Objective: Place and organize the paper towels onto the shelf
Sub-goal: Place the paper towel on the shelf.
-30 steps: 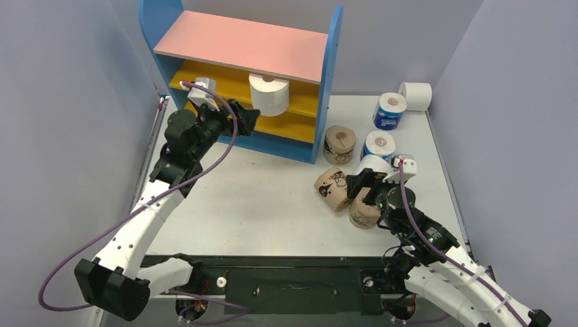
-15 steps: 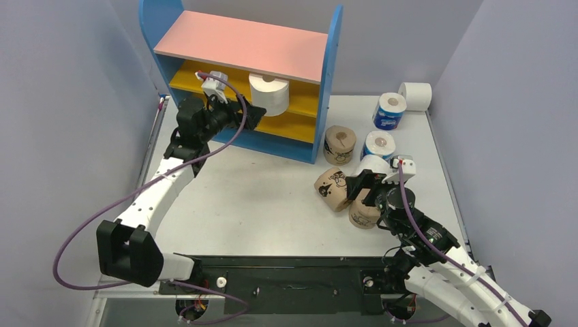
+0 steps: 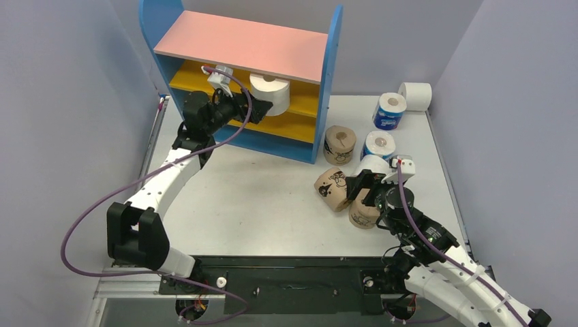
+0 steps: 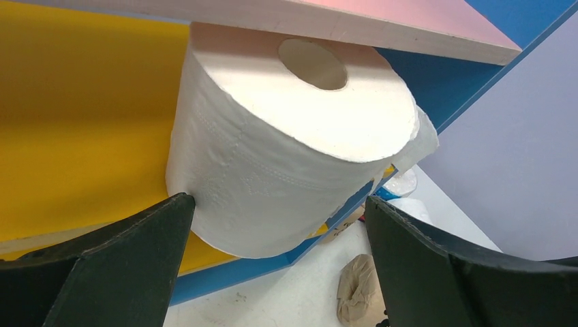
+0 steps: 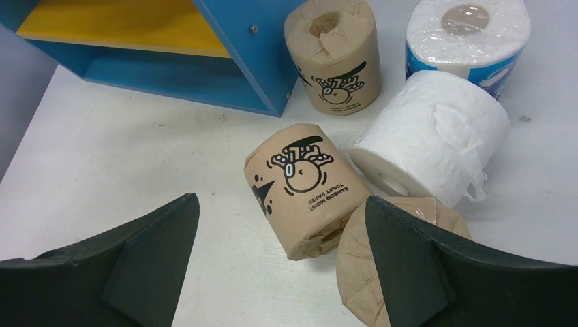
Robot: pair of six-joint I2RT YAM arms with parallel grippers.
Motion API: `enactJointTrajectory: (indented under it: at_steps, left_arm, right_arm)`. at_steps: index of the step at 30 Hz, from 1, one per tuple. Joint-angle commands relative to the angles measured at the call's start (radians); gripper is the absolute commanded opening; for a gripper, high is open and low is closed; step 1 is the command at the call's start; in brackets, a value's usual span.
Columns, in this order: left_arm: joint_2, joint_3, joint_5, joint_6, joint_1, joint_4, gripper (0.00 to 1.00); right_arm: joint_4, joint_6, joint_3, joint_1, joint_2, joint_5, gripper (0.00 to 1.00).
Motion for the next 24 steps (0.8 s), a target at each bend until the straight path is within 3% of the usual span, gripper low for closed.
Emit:
enactJointTrajectory:
  at_steps: [1, 7, 24]
  left_arm:
    - [0.028, 0.045, 0.042, -0.037, 0.001, 0.129, 0.94]
    - [0.062, 0.035, 0.027, -0.057, -0.005, 0.212, 0.87]
    - [0.146, -0.022, -0.077, -0.109, -0.076, 0.458, 0.86]
  right_arm:
    - [0.004, -0.016, 0.012, 0.010, 0.015, 0.032, 0.87]
    - [0.011, -0.020, 0.005, 0.011, 0.012, 0.039, 0.87]
    - [0.025, -0.024, 0.000, 0.010, 0.038, 0.044, 0.87]
